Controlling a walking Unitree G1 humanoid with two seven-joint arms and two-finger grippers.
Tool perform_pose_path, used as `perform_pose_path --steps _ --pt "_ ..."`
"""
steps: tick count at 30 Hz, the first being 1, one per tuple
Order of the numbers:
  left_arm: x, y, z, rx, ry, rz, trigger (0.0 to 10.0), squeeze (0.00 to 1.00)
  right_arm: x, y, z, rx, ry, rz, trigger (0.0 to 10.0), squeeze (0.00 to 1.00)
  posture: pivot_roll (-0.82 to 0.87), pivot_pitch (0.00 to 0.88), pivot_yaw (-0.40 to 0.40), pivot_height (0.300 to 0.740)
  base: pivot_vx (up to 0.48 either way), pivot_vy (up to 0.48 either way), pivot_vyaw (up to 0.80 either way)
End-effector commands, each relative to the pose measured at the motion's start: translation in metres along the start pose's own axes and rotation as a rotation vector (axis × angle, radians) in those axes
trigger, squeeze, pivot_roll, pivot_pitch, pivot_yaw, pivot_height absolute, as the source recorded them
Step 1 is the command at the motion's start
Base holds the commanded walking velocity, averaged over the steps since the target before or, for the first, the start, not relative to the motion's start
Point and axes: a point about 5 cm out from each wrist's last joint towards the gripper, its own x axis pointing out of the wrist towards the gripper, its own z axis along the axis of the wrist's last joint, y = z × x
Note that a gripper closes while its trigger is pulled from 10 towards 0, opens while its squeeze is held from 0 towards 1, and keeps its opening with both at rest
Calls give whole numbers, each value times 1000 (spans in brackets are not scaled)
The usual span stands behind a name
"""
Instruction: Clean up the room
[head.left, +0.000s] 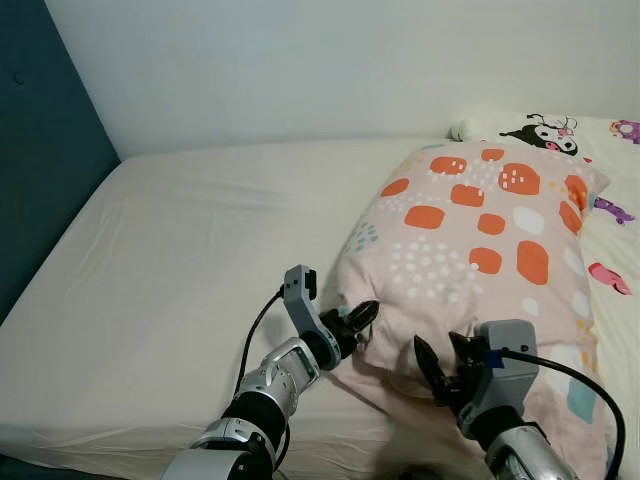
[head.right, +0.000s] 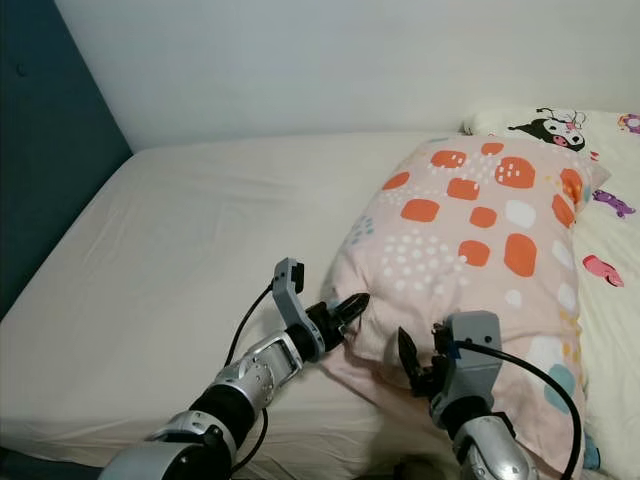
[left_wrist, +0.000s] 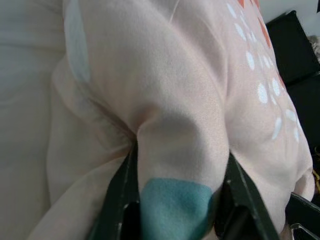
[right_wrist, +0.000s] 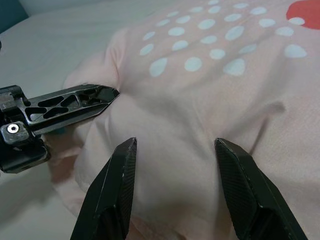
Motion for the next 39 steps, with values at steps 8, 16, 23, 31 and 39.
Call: perform_pose_path --steps 8,16,23,31,39 --pt "-20 28 -6 39 48 102 0 0 3 3 -7 -3 21 24 10000 0 -98 346 75 576 0 0 0" --pt "-51 61 24 79 27 128 0 0 8 -2 -6 -1 2 12 10000 0 -92 309 79 576 0 0 0" --pt "-110 98 56 128 -12 149 0 0 13 -2 -3 2 -23 15 10000 0 -81 274 71 576 0 0 0" --pt "-159 118 81 164 -51 238 0 0 17 0 -3 6 -31 29 10000 0 -68 268 64 576 0 0 0" --pt "-208 132 100 216 -70 360 0 0 20 -2 -3 5 -43 30 10000 0 -57 267 62 576 0 0 0"
